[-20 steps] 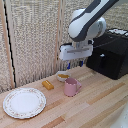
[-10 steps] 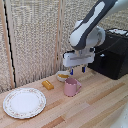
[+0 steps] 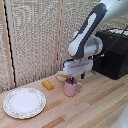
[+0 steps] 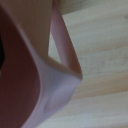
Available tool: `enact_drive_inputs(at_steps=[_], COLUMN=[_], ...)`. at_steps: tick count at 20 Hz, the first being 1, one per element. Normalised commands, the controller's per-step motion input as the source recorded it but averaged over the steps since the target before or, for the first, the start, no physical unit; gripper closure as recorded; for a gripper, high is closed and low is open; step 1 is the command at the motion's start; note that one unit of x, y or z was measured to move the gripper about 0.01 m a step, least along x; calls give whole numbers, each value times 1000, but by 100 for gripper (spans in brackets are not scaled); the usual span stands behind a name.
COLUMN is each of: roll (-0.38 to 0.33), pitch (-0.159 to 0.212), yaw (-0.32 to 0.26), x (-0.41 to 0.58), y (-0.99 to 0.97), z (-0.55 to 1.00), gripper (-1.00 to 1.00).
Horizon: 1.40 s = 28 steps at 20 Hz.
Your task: Please focus on the pink mug and carefully direct your gripper towards it. Gently take hold of the pink mug using your grasping instrument. Exercise caution as you elevate the pink mug off the tabletop. Shift the pink mug so it is above the white platter. With precision, slowly place the pink mug onto the white platter.
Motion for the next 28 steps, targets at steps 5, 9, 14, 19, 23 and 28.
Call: enact_drive_inputs(at_steps=[5,9,14,19,23,28], roll=[-10,0,0,-2,-32,2], pitch=[0,0,-11,-38,-74,-32], yaw=[134,67,11,-9,-38,-35], x=[53,0,0,0,179,342], y=[0,-13,-23,0,-30,-11], z=[-255,-17,13,142,565,962], gripper=[100,100,100,100,100,100])
